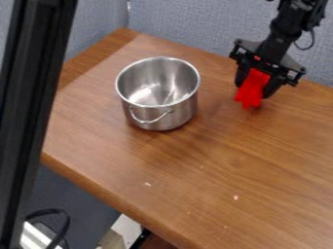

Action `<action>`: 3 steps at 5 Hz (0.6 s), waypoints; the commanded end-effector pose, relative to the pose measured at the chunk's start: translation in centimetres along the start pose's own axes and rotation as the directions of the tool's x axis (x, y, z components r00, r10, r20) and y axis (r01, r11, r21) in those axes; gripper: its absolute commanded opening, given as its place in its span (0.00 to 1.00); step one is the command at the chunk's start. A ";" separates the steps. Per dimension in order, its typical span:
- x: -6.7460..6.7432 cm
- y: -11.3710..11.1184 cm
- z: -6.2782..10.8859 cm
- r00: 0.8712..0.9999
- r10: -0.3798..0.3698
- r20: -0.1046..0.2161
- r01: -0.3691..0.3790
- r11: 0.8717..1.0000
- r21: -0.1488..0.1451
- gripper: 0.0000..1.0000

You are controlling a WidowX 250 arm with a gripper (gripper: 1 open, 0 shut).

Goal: Put the red object in the metal pot

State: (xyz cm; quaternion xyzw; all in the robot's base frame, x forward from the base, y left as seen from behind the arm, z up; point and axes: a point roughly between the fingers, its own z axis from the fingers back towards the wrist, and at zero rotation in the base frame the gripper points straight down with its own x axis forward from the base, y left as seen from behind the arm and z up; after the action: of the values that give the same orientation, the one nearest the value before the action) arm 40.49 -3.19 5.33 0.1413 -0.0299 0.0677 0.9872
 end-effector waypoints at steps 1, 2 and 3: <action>1.5 1.5 5.5 0.990 0.011 0.141 -0.002 0.998 -0.067 0.00; 1.7 1.2 5.9 0.989 -0.016 0.150 0.028 0.997 -0.074 0.00; 1.1 1.5 5.1 0.985 -0.050 0.164 0.064 0.994 -0.084 0.00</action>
State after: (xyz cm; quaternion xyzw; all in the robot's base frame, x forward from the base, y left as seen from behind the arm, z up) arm 40.91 -3.75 7.53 0.1091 -0.0701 0.0161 0.9914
